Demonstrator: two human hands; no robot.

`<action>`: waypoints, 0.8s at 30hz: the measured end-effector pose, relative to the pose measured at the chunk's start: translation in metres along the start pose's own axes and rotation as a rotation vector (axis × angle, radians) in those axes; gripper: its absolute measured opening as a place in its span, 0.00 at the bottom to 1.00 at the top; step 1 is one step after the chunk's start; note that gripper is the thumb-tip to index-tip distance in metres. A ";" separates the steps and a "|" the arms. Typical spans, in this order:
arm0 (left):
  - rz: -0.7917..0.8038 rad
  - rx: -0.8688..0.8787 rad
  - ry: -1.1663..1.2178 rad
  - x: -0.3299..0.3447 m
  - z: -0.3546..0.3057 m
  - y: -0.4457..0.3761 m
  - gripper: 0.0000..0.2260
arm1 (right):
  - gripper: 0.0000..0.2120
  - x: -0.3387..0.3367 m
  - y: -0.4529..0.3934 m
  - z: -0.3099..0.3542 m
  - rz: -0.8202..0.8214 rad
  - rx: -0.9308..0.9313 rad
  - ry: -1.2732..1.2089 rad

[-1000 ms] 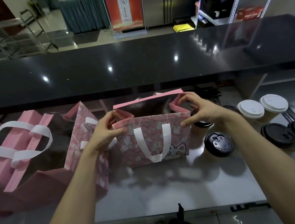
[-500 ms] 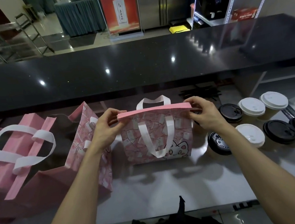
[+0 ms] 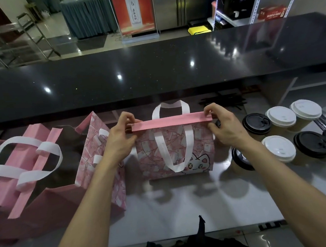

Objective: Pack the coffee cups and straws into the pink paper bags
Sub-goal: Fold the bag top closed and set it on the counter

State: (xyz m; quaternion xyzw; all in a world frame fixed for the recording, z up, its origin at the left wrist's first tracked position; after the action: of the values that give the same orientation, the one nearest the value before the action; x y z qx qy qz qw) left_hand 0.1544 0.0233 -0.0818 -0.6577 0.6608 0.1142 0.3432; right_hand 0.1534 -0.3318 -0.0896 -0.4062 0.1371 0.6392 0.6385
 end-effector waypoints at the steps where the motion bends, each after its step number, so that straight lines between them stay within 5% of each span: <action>1: 0.014 0.014 -0.055 0.000 -0.002 -0.001 0.22 | 0.22 0.000 0.000 0.003 -0.001 -0.037 0.008; 4: 0.050 0.052 -0.131 -0.001 -0.006 -0.002 0.18 | 0.14 -0.001 0.000 0.008 0.024 -0.082 -0.002; 13: 0.069 0.034 -0.216 -0.007 -0.018 -0.008 0.18 | 0.20 0.000 -0.007 0.011 0.060 0.017 0.008; 17: 0.062 0.053 -0.210 -0.008 -0.017 -0.012 0.08 | 0.05 0.003 -0.011 0.013 0.099 -0.083 0.116; 24: 0.089 -0.009 -0.262 -0.015 -0.009 -0.016 0.09 | 0.05 0.000 -0.011 0.027 0.137 -0.144 0.215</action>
State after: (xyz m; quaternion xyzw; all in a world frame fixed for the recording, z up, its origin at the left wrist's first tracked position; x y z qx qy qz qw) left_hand 0.1656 0.0282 -0.0607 -0.6087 0.6384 0.2169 0.4183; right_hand 0.1540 -0.3118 -0.0690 -0.5070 0.1858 0.6421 0.5442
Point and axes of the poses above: each hand's wrist, its own y-axis away from the middle knuckle, its own x-axis out of the palm, z = x × y, the point moved 8 cm from there along -y, towards the middle knuckle, and after that the axes turned 2 degrees about x, right-handed, at the moved point
